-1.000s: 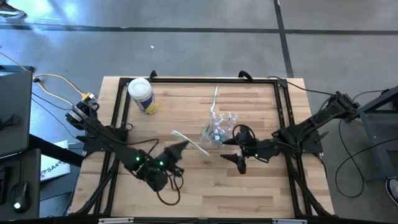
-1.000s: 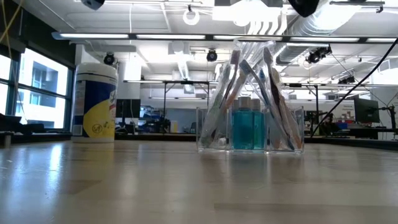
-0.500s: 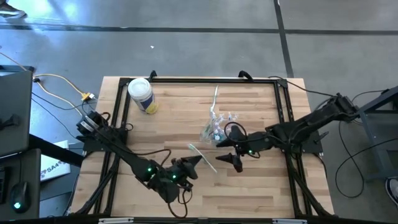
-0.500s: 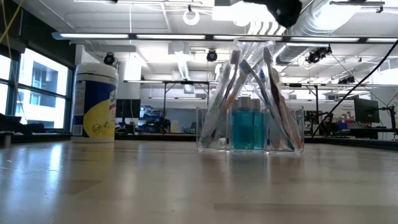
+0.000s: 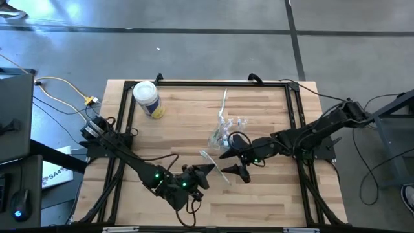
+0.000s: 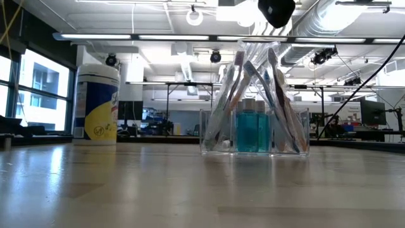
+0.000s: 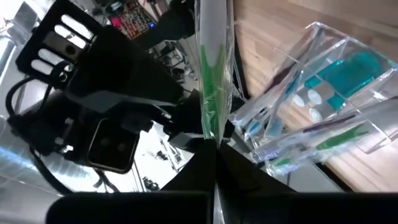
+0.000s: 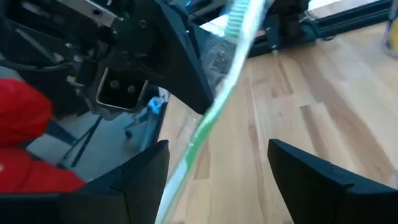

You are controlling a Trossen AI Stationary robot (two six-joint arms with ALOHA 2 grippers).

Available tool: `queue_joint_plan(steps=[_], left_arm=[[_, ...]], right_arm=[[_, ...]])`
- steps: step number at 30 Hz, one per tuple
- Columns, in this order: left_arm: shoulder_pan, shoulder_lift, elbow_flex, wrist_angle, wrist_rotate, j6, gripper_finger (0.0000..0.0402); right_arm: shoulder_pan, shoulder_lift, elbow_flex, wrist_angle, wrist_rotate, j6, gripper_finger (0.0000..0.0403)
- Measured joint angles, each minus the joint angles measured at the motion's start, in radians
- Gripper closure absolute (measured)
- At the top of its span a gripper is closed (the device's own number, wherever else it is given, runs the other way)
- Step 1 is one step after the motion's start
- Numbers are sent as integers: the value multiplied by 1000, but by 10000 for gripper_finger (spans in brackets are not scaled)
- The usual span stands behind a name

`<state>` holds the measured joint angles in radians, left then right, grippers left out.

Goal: Pick & Place toothbrushing station
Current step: Put the left green toothbrush into the right section of the transparent organizer

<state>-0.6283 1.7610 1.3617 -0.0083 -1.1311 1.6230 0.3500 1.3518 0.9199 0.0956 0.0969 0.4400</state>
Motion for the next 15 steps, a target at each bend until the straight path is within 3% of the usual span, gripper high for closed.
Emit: queue_joint_plan(steps=[5, 15], left_arm=[[0, 7, -1, 8, 25, 26, 401], [25, 7, -1, 33, 53, 87, 401]], right_arm=[[3, 0, 0, 31, -80, 0, 137], [-5, 31, 0, 64, -100, 1, 137]])
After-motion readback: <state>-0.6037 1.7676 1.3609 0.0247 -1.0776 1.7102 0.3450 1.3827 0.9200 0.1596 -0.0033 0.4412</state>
